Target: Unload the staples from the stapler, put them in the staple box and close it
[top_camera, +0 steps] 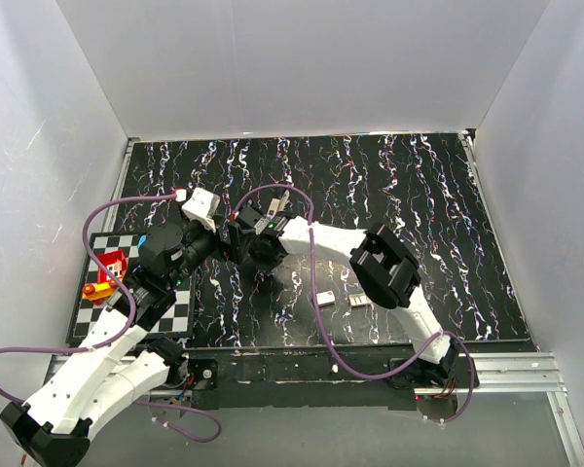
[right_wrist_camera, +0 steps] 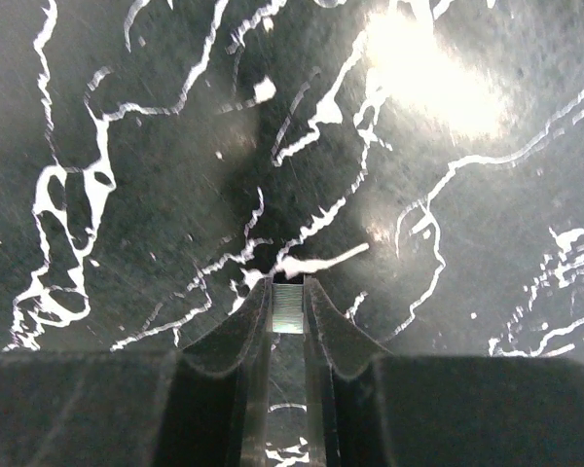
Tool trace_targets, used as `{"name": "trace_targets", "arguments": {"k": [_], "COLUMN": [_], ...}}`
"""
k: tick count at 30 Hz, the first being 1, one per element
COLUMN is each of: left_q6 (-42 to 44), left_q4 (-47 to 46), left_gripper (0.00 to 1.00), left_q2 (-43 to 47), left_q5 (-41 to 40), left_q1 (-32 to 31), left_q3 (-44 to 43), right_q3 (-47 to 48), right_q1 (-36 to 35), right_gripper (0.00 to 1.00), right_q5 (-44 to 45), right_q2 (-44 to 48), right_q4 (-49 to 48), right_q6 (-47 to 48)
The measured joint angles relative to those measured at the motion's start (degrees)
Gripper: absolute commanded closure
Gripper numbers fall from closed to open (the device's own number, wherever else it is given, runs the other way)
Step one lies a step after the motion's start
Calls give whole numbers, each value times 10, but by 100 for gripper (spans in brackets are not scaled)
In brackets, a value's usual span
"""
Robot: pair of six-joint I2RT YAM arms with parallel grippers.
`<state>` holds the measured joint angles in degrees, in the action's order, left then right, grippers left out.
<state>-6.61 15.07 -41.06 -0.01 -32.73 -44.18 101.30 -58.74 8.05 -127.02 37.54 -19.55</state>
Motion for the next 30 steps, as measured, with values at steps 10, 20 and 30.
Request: {"name": "trace_targets", "arguments": {"k": [10, 20, 30], "left_q6": [0, 0, 0], "left_q4": [0, 0, 0], "left_gripper": [14, 14, 14], "left_q2": [-1, -1, -3], "left_q5": [0, 0, 0], "left_q1": [0, 0, 0], "left_q3": [0, 0, 0], "right_q3": [-121, -239, -407], "right_q1": [-2, 0, 27], "right_gripper": [93, 93, 93], "right_q5": [27, 70, 107], "right_q2": [110, 283, 417], "right_q4": [17, 17, 36], "right_q6": [-9, -26, -64]}}
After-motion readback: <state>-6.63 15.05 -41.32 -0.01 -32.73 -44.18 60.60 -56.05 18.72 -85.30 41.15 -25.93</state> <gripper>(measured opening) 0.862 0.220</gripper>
